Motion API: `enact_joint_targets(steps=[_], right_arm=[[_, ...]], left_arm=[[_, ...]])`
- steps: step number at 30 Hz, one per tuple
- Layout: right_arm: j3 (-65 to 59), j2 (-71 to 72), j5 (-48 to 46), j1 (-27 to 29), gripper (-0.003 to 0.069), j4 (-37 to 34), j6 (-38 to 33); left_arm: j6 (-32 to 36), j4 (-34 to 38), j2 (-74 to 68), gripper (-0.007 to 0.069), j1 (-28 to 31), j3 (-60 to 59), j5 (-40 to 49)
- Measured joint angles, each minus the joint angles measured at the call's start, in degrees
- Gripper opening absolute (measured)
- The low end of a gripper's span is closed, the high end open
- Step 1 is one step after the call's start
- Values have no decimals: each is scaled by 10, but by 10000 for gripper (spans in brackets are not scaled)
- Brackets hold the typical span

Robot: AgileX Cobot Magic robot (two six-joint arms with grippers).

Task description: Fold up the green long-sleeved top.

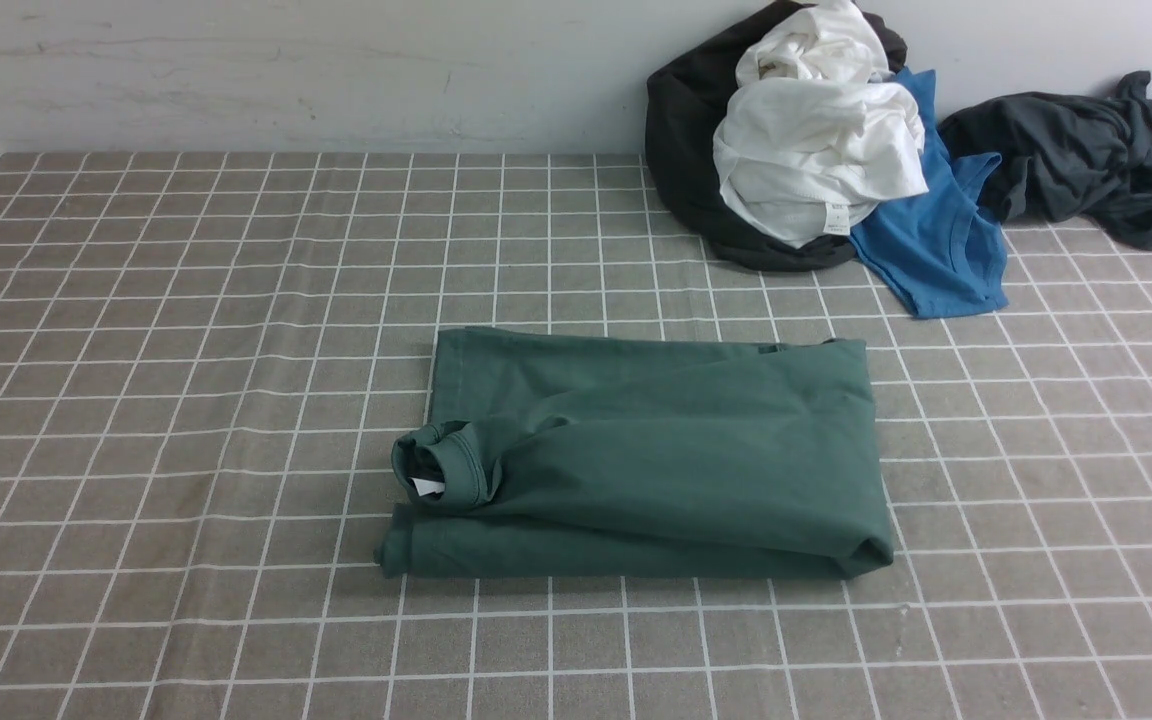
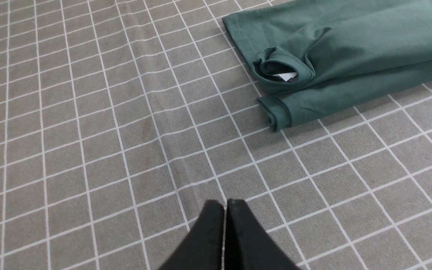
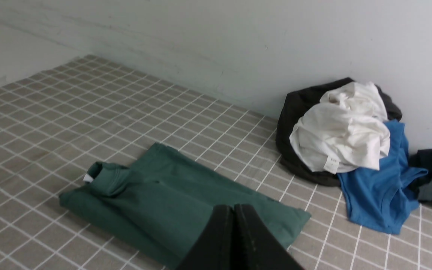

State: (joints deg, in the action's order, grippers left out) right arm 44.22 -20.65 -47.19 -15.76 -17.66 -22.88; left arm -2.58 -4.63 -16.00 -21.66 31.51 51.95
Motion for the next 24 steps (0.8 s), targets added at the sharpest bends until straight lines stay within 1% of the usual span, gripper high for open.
enact_joint_targets(steps=[4,7,11,15,17,18,20,22,23,24], right_arm=[[0,0,-36,0,-14,1,0],[0,0,-36,0,-14,21,0],[-4,0,-23,0,-14,26,0],[-70,4,99,1,-14,28,5],[-122,17,189,5,-14,42,32],[-162,30,248,12,-14,61,59],[-225,55,328,27,-14,89,110],[-267,79,368,44,-14,116,146],[-312,102,395,62,-14,139,189],[-351,129,401,85,-14,153,229]], left_arm=[[0,0,0,-7,0,0,0],[0,0,0,-7,0,0,0],[0,0,0,-7,0,0,0],[0,0,0,-7,0,0,0],[0,0,0,-7,0,0,0],[0,0,0,-7,0,0,0],[0,0,0,-7,0,0,0],[0,0,0,-7,0,0,0],[0,0,0,-7,0,0,0],[0,0,0,-7,0,0,0]])
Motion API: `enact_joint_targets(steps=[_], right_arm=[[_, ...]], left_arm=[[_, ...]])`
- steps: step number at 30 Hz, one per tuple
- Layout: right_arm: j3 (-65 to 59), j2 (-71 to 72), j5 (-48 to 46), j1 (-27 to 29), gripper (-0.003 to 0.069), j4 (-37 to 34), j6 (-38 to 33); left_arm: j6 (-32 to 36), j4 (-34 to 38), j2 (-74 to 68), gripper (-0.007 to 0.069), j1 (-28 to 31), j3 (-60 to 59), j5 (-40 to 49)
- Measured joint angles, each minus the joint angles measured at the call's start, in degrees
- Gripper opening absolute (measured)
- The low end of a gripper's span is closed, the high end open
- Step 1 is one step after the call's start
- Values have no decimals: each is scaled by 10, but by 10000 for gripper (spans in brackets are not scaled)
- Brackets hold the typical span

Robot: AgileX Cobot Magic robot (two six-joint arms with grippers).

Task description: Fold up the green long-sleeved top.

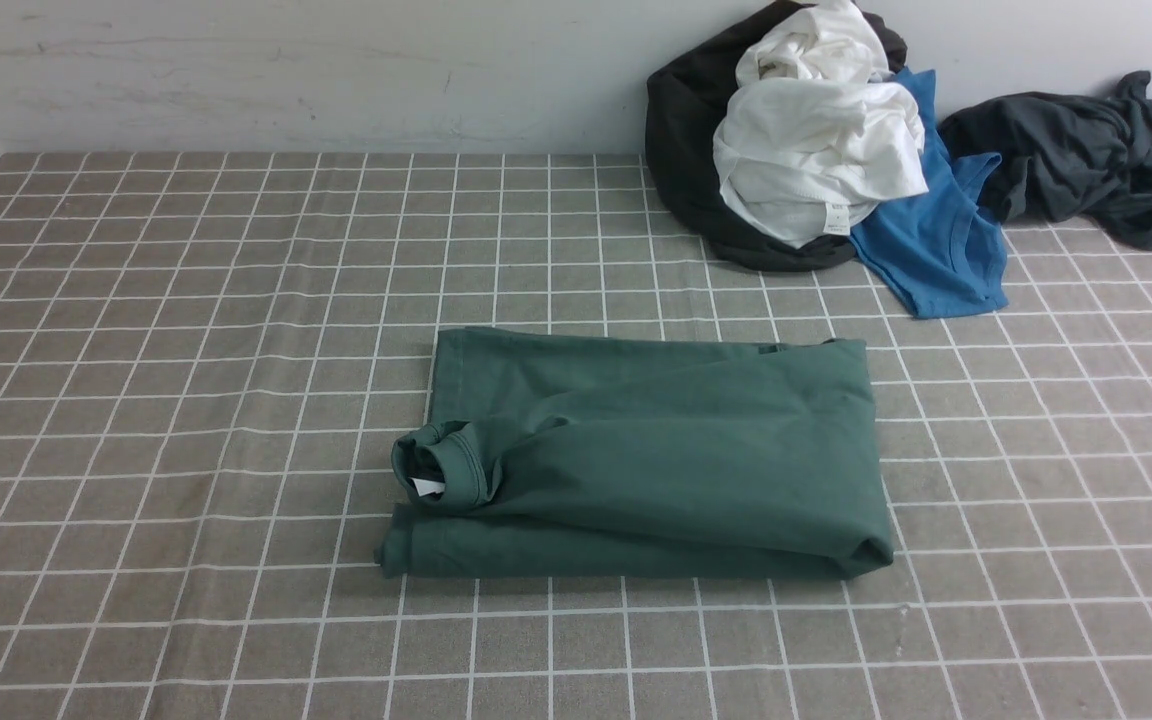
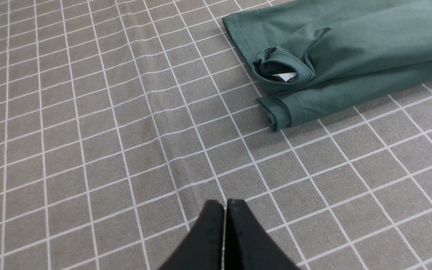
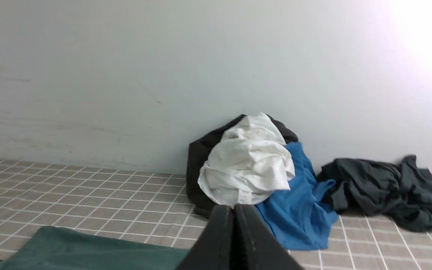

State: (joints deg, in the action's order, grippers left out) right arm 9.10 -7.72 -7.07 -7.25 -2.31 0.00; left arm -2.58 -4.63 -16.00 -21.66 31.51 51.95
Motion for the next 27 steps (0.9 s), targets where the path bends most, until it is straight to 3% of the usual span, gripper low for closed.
enact_joint_targets(steps=[5,8,11,27], right_arm=[[-96,77,-59,75,-14,46,100],[-107,82,-93,90,-14,53,112],[-106,83,-127,92,-14,58,116],[-106,83,-130,86,-14,59,116]], left_arm=[[0,0,0,-7,0,0,0],[0,0,0,-7,0,0,0],[0,0,0,-7,0,0,1],[0,1,0,-7,0,0,1]])
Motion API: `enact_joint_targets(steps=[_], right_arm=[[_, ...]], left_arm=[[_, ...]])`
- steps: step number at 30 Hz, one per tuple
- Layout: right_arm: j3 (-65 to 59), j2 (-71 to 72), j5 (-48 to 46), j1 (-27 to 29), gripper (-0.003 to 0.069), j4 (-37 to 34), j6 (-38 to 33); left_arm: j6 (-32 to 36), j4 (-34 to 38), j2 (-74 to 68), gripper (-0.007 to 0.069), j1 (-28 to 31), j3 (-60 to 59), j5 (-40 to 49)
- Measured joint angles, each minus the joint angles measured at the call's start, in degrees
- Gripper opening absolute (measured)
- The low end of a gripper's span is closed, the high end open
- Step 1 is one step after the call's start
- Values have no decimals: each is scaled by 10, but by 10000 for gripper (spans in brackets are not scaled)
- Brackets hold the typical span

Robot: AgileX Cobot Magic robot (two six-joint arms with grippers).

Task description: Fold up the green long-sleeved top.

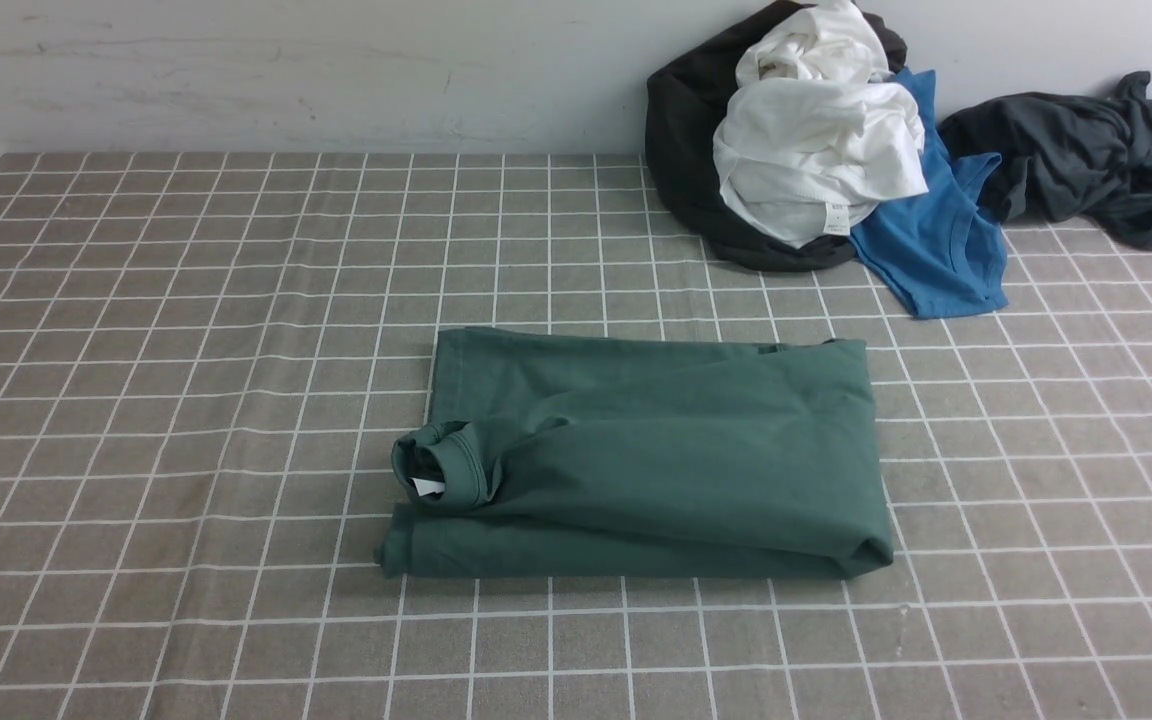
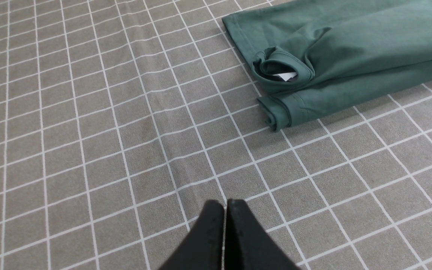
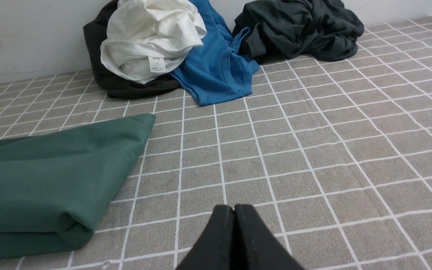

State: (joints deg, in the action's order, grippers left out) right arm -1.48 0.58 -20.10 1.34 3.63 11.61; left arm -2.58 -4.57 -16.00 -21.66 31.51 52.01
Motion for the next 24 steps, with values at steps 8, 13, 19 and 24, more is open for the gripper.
enact_joint_targets(steps=[8,13,19,24], right_arm=[[0,0,0,0,-14,0,0],[0,0,0,0,-14,0,0],[0,0,0,0,-14,0,0],[0,0,0,0,-14,0,0]], left_arm=[[0,0,0,-7,0,0,0],[0,0,0,-7,0,0,0],[0,0,0,-7,0,0,0],[-1,-3,1,-7,1,-15,-13]])
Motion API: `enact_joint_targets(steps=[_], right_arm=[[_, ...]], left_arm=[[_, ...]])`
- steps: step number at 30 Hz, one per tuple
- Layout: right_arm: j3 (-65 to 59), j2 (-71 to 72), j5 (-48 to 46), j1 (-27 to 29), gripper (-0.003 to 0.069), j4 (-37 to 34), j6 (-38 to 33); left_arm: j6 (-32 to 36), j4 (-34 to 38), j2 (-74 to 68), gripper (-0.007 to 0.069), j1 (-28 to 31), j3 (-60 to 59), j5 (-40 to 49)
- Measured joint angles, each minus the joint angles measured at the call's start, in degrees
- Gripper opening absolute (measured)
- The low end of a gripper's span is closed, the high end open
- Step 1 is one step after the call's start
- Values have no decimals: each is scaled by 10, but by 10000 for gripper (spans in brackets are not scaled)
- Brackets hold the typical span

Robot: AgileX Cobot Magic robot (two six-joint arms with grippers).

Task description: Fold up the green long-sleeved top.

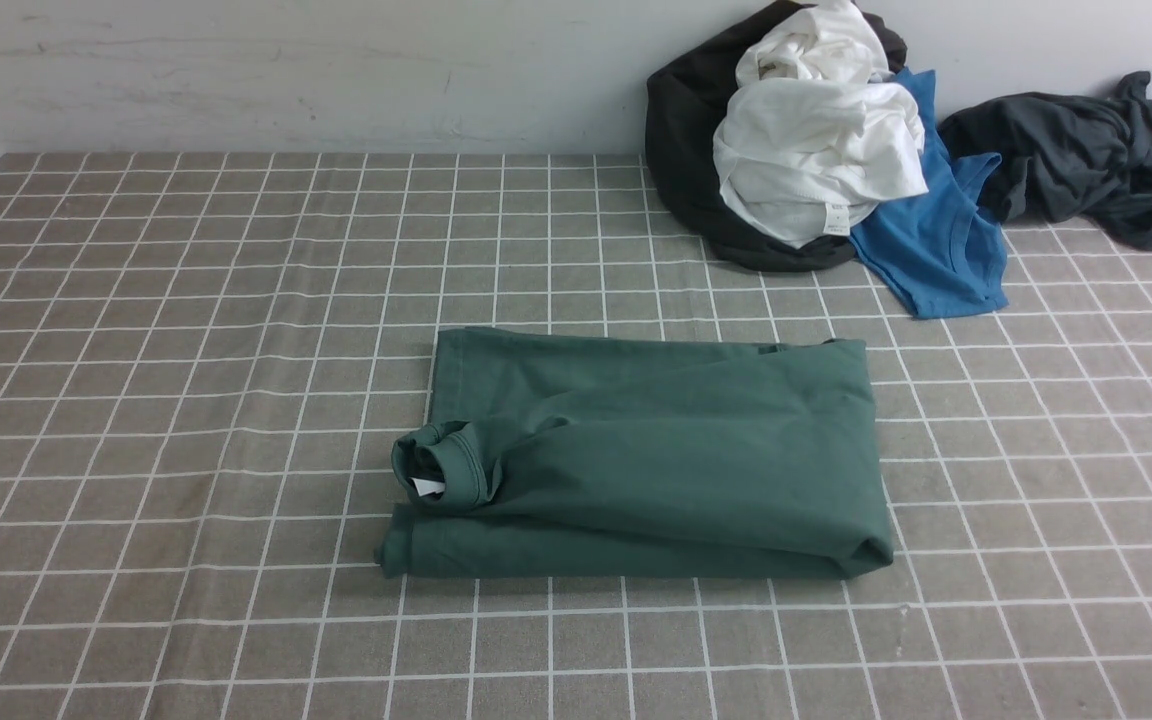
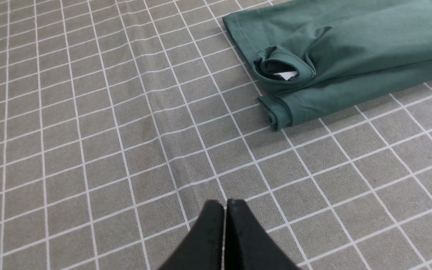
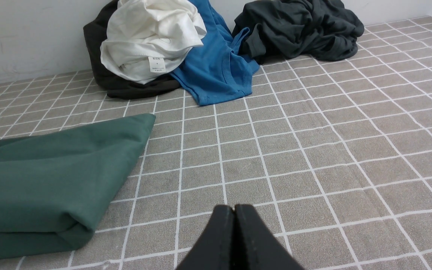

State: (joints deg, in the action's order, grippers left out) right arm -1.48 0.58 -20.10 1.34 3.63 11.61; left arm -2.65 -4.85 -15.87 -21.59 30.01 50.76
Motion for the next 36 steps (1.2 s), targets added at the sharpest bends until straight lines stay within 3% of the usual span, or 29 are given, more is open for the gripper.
enact_joint_targets(steps=[7,11,15,27,36], right_arm=[[0,0,0,0,-14,0,0],[0,0,0,0,-14,0,0],[0,0,0,0,-14,0,0],[0,0,-1,0,-14,0,0],[0,0,-1,0,-14,0,0]], left_arm=[[-3,29,52,-7,81,-89,-136],[27,32,113,-7,190,-179,-270],[54,52,159,-7,256,-256,-316],[64,71,165,-7,271,-316,-299],[69,71,165,-7,243,-316,-299]])
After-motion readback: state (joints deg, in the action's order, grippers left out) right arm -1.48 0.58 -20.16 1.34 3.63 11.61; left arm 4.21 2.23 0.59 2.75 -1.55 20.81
